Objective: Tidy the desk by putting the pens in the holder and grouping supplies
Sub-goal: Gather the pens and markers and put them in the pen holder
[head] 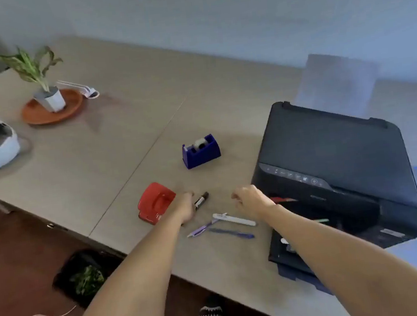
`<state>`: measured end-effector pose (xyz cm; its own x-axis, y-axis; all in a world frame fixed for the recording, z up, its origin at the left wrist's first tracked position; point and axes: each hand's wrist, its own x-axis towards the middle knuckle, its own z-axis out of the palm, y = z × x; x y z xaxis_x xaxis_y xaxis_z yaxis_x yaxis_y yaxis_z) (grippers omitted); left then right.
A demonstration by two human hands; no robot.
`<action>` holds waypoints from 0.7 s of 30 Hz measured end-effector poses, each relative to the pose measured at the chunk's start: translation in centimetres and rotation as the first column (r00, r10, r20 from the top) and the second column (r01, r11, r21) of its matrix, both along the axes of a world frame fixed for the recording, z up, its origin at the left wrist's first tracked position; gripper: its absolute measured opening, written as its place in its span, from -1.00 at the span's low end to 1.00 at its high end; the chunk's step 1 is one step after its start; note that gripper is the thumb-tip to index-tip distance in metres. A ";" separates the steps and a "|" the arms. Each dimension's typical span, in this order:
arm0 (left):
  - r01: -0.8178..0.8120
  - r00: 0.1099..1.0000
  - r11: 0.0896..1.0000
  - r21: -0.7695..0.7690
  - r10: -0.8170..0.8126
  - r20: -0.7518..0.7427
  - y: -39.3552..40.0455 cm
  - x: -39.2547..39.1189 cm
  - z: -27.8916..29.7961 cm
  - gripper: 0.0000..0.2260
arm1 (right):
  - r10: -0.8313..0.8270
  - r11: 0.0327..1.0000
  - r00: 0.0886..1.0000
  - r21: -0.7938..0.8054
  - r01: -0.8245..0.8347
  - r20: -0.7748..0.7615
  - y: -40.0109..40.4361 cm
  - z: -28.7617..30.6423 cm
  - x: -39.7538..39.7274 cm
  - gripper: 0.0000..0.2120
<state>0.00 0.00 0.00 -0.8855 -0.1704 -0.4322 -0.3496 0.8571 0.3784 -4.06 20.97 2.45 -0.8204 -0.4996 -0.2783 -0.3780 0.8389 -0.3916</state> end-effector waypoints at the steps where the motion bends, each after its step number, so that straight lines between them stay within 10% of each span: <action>1: 0.002 1.000 1.000 -0.016 -0.002 0.013 -0.3 -0.4 -0.7 -0.59 | -0.013 0.998 0.999 0.057 0.010 0.042 -0.4 -0.9 0.2 -0.72; 21: 0.186 0.982 0.983 0.008 -0.186 0.020 -0.4 -1.0 -4.3 -0.81 | -0.299 0.944 0.944 0.184 0.272 0.139 -1.1 -6.0 1.1 -0.61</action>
<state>-1.04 -0.43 -4.30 -0.8922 -0.0010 -0.4515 -0.1923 0.9057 0.3779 -2.94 19.91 -3.52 -0.8587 -0.1884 -0.4767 -0.0555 0.9587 -0.2788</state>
